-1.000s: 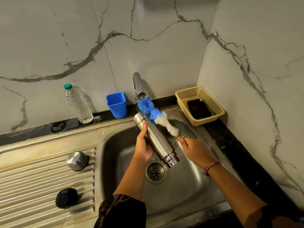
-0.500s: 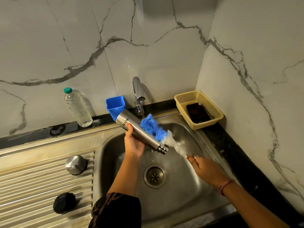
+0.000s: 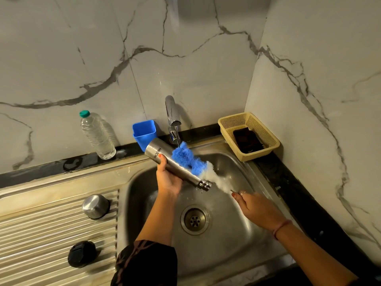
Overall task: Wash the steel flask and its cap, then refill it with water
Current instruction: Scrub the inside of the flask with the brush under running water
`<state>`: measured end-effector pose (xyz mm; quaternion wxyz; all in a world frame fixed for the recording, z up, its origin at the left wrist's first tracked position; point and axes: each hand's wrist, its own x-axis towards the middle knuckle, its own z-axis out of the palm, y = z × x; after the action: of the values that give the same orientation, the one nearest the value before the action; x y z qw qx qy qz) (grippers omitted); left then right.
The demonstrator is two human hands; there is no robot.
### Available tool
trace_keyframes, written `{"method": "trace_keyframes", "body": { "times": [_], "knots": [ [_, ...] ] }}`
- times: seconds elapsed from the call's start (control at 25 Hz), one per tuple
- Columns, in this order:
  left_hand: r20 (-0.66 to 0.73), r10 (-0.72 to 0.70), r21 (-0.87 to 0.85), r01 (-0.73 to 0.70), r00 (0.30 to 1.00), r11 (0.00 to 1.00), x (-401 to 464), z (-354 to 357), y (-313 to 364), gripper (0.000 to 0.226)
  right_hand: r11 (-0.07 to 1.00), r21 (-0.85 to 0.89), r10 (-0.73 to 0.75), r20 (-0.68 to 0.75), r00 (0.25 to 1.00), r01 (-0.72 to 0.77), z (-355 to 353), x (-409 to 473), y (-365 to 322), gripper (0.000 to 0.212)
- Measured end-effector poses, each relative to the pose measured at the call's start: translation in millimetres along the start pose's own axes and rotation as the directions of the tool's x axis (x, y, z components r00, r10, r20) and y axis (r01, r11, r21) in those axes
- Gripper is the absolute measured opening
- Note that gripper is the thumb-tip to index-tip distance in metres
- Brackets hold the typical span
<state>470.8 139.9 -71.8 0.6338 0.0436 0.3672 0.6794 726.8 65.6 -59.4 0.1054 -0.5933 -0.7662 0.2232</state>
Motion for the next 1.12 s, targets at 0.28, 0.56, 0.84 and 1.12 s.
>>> {"method": "trace_keyframes", "body": {
  "times": [0.28, 0.56, 0.84, 1.12],
  "knots": [
    [-0.049, 0.043, -0.067, -0.046, 0.998, 0.997, 6.4, 7.9, 15.3, 0.06, 1.0, -0.006, 0.016, 0.003, 1.0, -0.016, -2.1, -16.8, 17.0, 0.038],
    [0.023, -0.108, 0.1, 0.105, 0.994, 0.989, -14.1, 7.0, -19.9, 0.054, 0.998, 0.039, -0.041, -0.08, 0.996, 0.044, 3.8, 32.6, -28.8, 0.039],
    [0.006, -0.088, 0.115, 0.087, 0.996, 0.99, -19.0, 0.8, -20.9, 0.06, 0.996, 0.087, -0.008, -0.025, 1.0, 0.01, 8.4, 29.5, -25.3, 0.043],
    [-0.006, -0.069, 0.056, 0.069, 0.998, 0.996, -5.9, 1.0, -3.9, 0.059, 0.987, 0.141, 0.066, 0.058, 0.996, -0.074, 3.7, -3.9, -8.8, 0.041]
  ]
}}
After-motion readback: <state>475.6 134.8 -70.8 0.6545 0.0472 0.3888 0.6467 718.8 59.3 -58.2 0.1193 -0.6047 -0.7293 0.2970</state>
